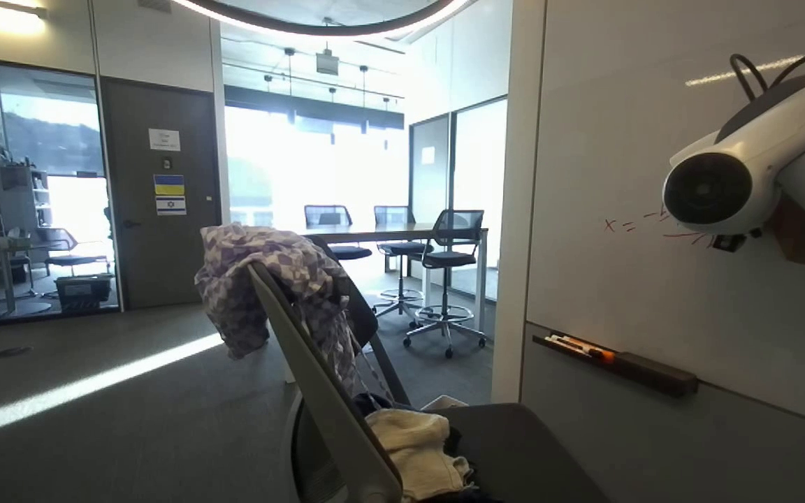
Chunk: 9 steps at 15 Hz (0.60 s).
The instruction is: Use the duster to erase the markings on the board
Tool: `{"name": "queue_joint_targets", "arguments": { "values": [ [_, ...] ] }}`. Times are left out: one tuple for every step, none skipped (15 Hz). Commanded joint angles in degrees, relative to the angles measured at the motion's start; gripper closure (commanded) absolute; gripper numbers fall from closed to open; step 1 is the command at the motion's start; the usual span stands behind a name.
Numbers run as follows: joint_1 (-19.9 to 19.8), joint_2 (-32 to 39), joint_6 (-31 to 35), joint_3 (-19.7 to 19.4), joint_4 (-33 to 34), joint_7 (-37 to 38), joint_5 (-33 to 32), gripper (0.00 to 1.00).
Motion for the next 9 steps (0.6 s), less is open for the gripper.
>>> {"name": "queue_joint_targets", "arguments": {
  "values": [
    [-0.73, -3.21, -1.16, -2.17, 0.58, -0.75, -1.34, 0.69],
    [-0.63, -3.36, -1.98, -1.91, 1.17, -0.44, -0.71, 0.69],
    [-0.65, -4.36, -1.75, -1.99, 1.76, -1.28, 0.46, 0.69],
    [-0.41, -5.26, -1.79, -1.78, 2.19, -2.08, 2.07, 0.69],
    [0.17, -4.87, -2.41, -1.28, 2.87, -2.26, 3.68, 0.69],
    [0.81, -2.88, -2.83, -1.14, 4.4, -2.27, 4.53, 0.69],
    [1.53, -1.26, -4.44, -0.17, 5.09, -2.22, 5.61, 0.69],
    [2.36, 0.21, -6.05, 0.89, 5.48, -2.82, 7.26, 0.69],
    [3.33, 2.01, -7.14, 1.65, 6.12, -4.09, 9.08, 0.69]
  ]
}}
